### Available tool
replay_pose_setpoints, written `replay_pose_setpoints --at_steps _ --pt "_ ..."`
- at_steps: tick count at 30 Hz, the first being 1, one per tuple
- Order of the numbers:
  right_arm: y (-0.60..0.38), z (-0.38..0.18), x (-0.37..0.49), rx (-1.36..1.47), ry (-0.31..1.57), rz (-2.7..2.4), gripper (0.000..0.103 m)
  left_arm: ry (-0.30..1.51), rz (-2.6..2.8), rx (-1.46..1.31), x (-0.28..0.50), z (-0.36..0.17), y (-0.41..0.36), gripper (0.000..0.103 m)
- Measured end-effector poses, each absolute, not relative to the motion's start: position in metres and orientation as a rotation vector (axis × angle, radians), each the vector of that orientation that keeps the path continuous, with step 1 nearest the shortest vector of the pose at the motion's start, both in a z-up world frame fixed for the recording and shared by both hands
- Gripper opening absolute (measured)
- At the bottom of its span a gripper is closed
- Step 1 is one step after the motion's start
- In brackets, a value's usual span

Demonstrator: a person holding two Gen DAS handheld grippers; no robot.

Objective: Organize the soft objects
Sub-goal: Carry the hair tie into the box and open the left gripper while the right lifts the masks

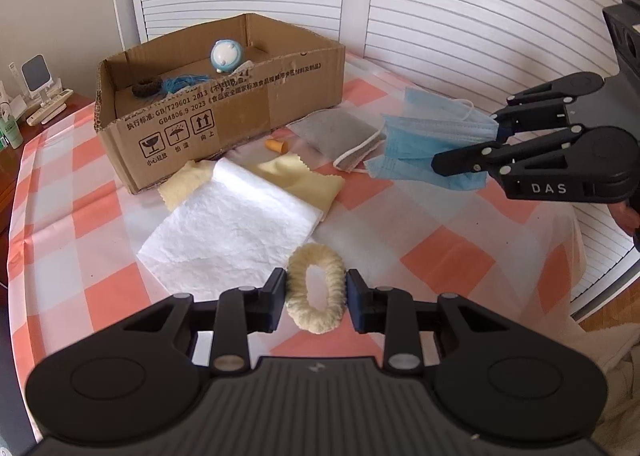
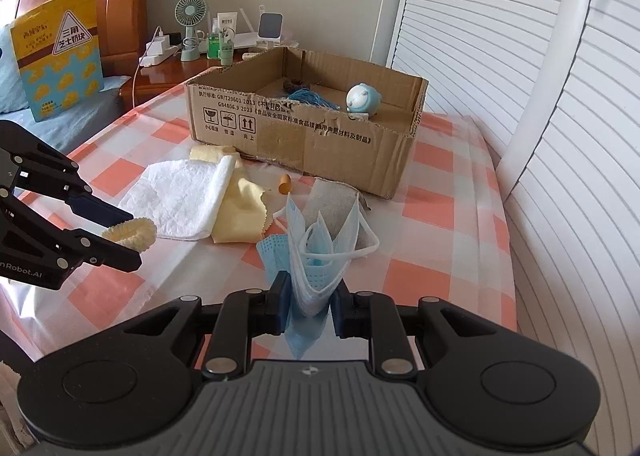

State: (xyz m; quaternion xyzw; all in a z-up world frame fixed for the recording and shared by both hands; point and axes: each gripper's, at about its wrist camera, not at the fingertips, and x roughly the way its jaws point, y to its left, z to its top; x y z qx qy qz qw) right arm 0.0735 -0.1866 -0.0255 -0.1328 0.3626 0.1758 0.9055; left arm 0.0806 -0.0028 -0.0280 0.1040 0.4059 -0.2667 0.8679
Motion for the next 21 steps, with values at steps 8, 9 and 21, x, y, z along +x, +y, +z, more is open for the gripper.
replay_pose_setpoints --at_steps 8,9,21 --pt "-0.190 -0.004 0.072 -0.296 0.693 0.368 0.024 0.785 -0.549 0.250 0.097 0.008 0.004 0.031" --pt "-0.191 0.000 0.073 -0.299 0.683 0.367 0.024 0.773 -0.543 0.255 0.102 0.014 0.004 0.031" --pt "-0.194 0.019 0.093 -0.291 0.635 0.380 0.020 0.674 -0.435 0.281 0.199 0.057 0.000 0.031"
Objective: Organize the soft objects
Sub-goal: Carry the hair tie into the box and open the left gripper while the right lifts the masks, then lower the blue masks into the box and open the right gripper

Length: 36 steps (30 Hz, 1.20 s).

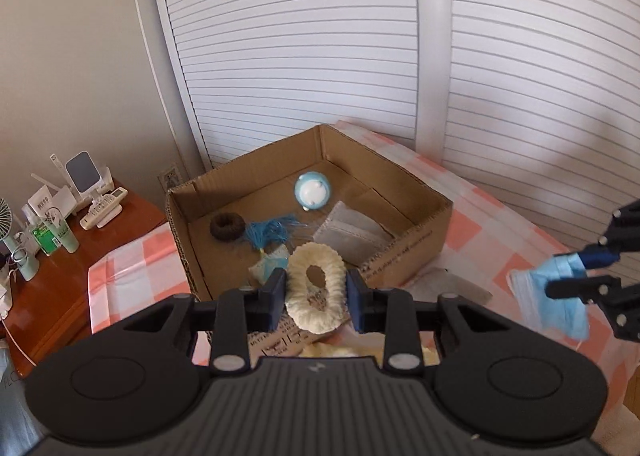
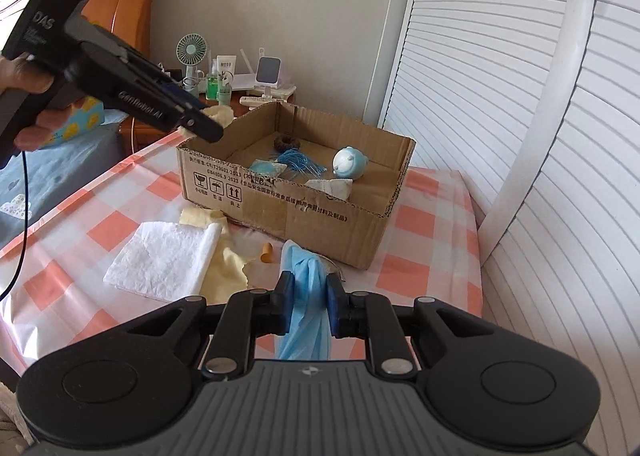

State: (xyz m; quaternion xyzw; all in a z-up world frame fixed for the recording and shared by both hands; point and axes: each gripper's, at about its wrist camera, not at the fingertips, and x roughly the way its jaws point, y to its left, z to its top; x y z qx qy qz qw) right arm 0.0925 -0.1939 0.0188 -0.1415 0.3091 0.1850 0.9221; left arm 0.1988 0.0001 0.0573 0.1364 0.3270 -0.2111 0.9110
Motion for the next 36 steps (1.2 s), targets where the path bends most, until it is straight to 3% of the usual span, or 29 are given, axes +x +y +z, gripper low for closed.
replay_pose_setpoints --at_steps 6,8,10,20,22,23,24,26,36 --pt "-0.202 0.001 0.096 -0.277 0.698 0.397 0.021 0.681 -0.447 0.288 0.206 0.051 -0.005 0.031" --pt "-0.202 -0.006 0.098 -0.277 0.726 0.398 0.012 0.685 -0.450 0.298 0.207 0.051 -0.005 0.031" --pt "-0.200 -0.009 0.097 -0.306 0.726 0.377 0.011 0.685 -0.451 0.306 0.207 0.051 -0.005 0.031" --pt "-0.203 0.021 0.107 -0.288 0.676 0.370 0.011 0.690 -0.402 0.300 0.247 0.057 0.007 0.032" --pt "-0.203 0.029 0.110 -0.293 0.655 0.366 0.011 0.680 -0.373 0.296 0.261 0.058 0.008 0.037" --pt "-0.202 0.034 0.112 -0.293 0.647 0.367 0.011 0.675 -0.359 0.290 0.271 0.056 0.008 0.049" --pt "-0.202 0.037 0.115 -0.292 0.642 0.368 0.011 0.674 -0.344 0.286 0.278 0.055 0.009 0.072" --pt "-0.202 0.043 0.120 -0.296 0.629 0.363 0.011 0.656 -0.297 0.279 0.288 0.050 0.011 0.091" --pt "-0.190 0.072 0.157 -0.332 0.582 0.359 0.011 0.681 -0.312 0.253 0.229 0.036 0.022 0.092"
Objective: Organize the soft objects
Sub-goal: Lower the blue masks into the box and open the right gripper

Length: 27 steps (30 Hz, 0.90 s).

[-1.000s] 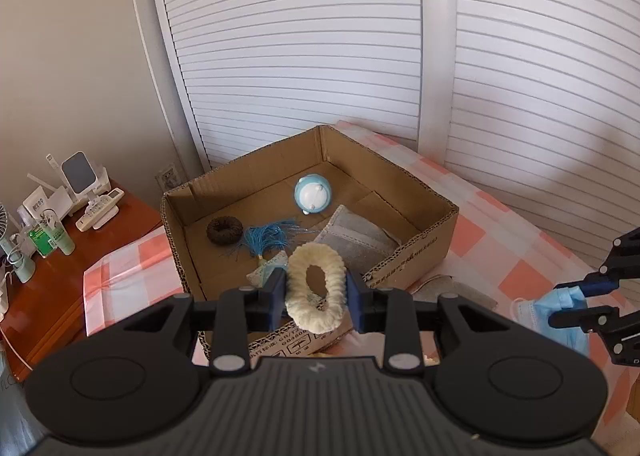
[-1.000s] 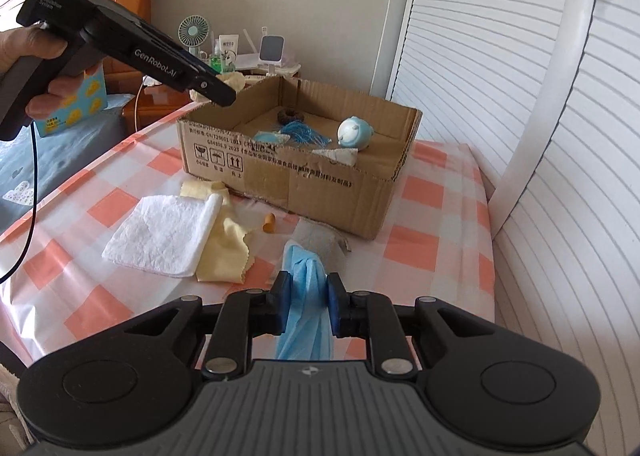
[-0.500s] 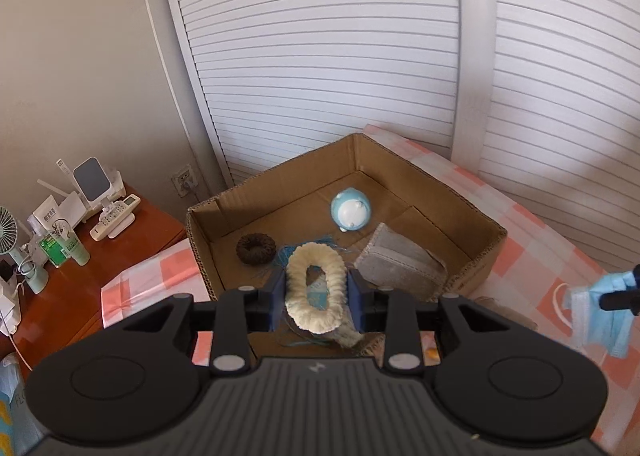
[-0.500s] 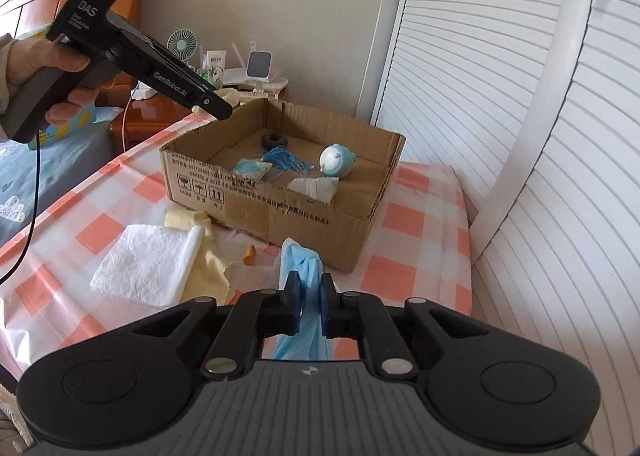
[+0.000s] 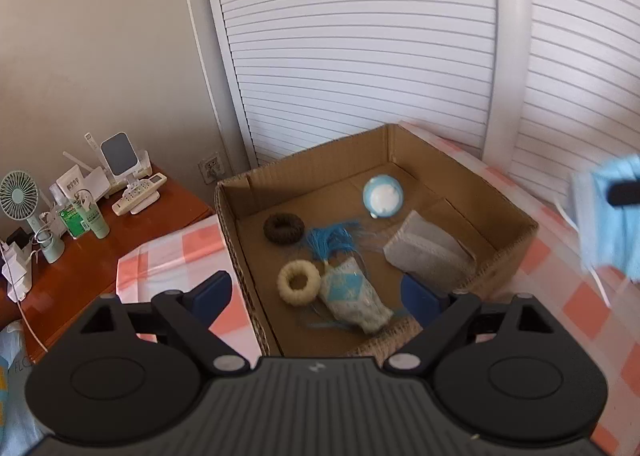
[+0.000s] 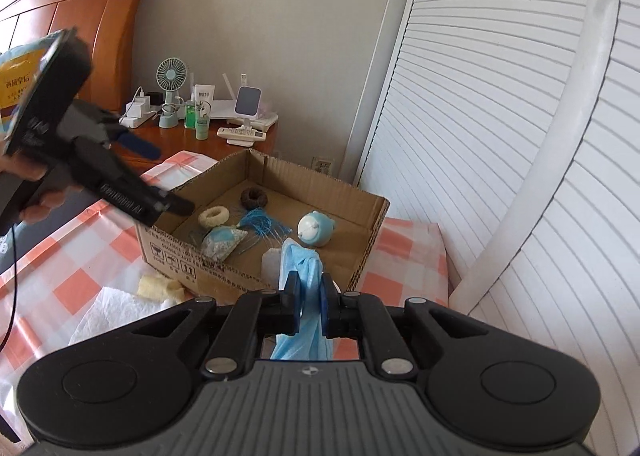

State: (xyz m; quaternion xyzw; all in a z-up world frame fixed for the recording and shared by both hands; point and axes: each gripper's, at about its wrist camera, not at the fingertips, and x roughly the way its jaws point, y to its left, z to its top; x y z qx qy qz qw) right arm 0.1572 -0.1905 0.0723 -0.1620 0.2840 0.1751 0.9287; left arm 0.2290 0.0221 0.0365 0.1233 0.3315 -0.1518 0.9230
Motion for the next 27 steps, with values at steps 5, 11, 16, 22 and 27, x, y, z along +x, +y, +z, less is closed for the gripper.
replay_pose_setpoints --at_steps 5,11,16,22,27 --pt "-0.176 0.085 0.188 -0.338 0.572 0.386 0.011 0.668 -0.318 0.255 0.170 0.030 0.026 0.094" --pt "-0.148 0.086 0.236 -0.359 0.588 0.415 0.011 0.663 -0.235 0.259 0.136 0.020 0.028 0.094" --pt "-0.124 0.078 0.283 -0.349 0.634 0.419 0.011 0.665 -0.162 0.191 0.125 0.017 0.040 0.094" --pt "-0.100 0.075 0.327 -0.324 0.677 0.446 0.012 0.691 -0.137 0.145 0.120 0.008 0.049 0.094" --pt "-0.081 0.056 0.366 -0.385 0.695 0.381 0.030 0.704 -0.132 0.128 0.118 0.005 0.052 0.094"
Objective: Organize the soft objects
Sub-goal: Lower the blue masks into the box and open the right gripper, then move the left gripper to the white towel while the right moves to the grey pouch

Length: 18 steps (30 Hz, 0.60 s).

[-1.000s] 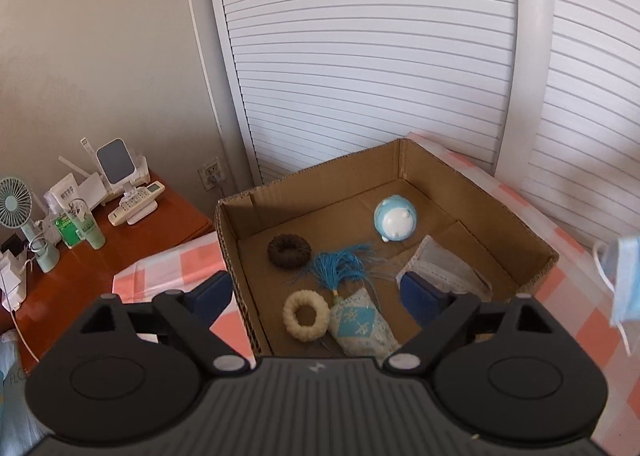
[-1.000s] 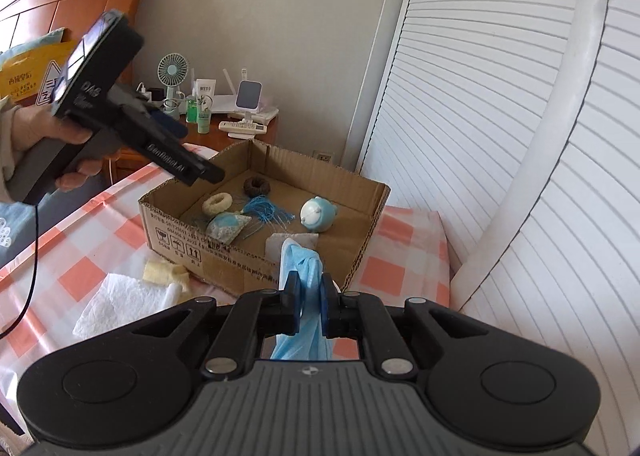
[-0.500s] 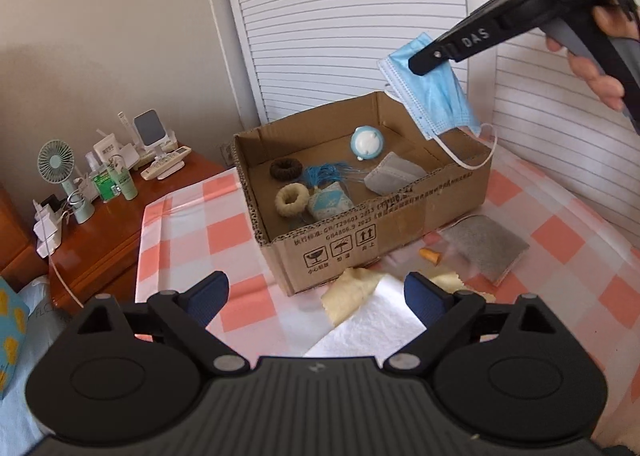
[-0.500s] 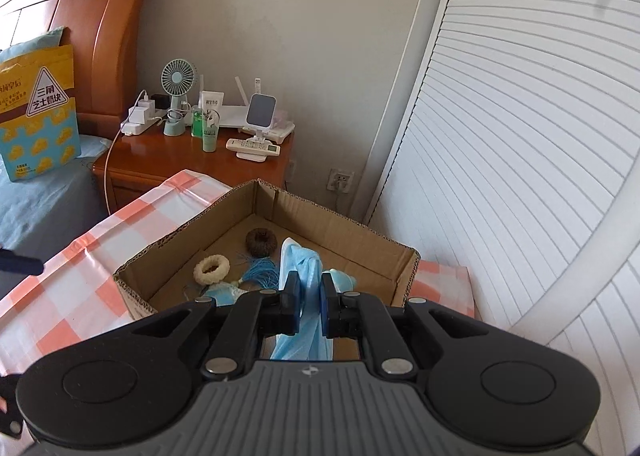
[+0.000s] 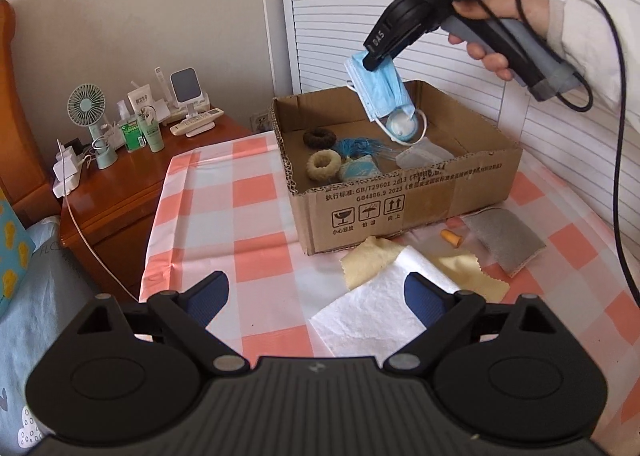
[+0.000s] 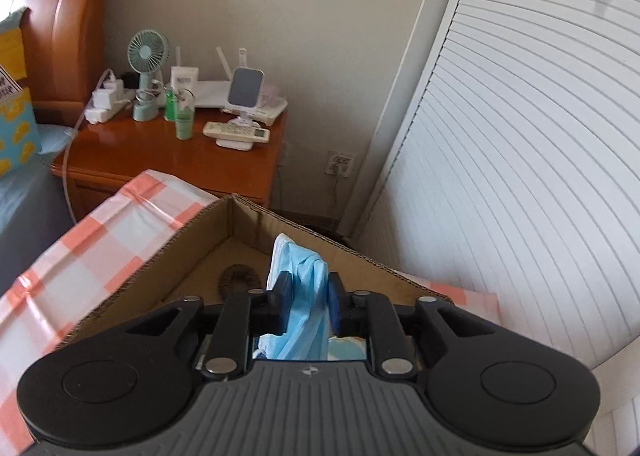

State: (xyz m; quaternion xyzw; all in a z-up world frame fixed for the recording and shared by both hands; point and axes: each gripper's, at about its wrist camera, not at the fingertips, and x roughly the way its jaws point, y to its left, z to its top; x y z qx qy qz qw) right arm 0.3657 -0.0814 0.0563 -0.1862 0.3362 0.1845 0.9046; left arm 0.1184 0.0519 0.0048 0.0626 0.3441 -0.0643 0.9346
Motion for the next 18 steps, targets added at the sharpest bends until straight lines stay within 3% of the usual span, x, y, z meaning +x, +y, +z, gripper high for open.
replay_pose_setpoints --at_steps 5,7,11,18 --pt "-0.083 0.035 0.386 -0.411 0.761 0.293 0.081 0.703 -0.128 0.122 0.117 0.005 0.054 0.094" --pt "-0.090 0.034 0.381 -0.399 0.751 0.279 0.089 0.703 -0.132 0.121 0.116 0.005 0.054 0.094" --pt "-0.101 0.041 0.368 -0.376 0.736 0.270 0.101 0.706 -0.131 0.119 0.115 0.005 0.055 0.095" --pt "-0.106 0.054 0.326 -0.397 0.692 0.276 0.103 0.680 -0.132 0.125 0.104 0.013 0.056 0.098"
